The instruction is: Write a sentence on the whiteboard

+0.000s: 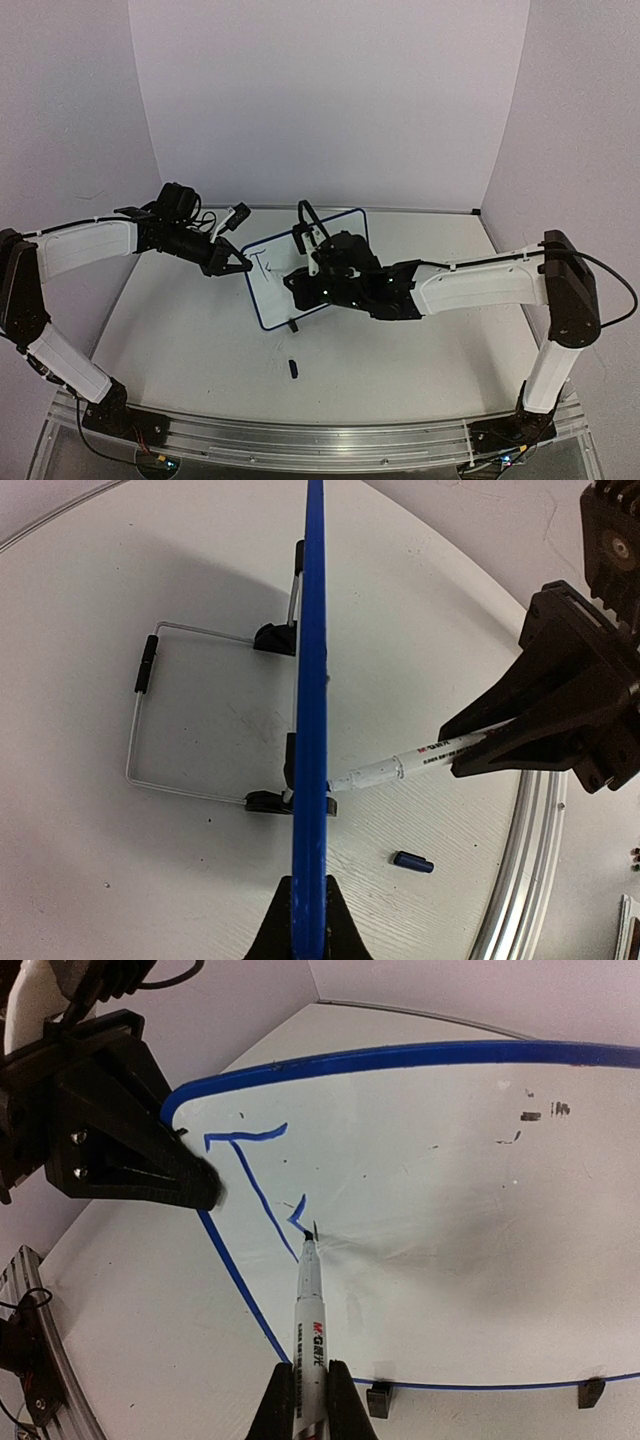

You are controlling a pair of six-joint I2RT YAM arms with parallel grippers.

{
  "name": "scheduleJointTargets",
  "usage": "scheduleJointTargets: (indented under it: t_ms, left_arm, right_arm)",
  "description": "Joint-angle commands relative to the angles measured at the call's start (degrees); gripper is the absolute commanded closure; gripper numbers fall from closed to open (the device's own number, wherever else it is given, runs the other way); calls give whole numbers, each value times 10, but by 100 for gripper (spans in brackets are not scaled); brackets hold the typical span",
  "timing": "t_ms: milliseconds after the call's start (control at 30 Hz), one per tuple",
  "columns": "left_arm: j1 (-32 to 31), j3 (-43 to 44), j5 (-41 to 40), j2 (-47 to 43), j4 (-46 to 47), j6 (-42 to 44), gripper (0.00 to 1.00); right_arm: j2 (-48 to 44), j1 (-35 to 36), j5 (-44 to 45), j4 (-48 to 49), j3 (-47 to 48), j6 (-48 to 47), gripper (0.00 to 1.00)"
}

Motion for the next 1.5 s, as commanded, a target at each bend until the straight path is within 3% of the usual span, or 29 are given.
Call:
scheduleJointTargets:
  t_ms: [0, 1467]
  left_arm:
    - [-3, 15, -20, -15, -31, 9, 100]
    - [-3, 15, -22, -14, -32, 9, 100]
  right_arm:
    - [-9, 0, 27, -5, 4, -2, 100]
    - [-20, 1, 13, 2, 35, -26, 100]
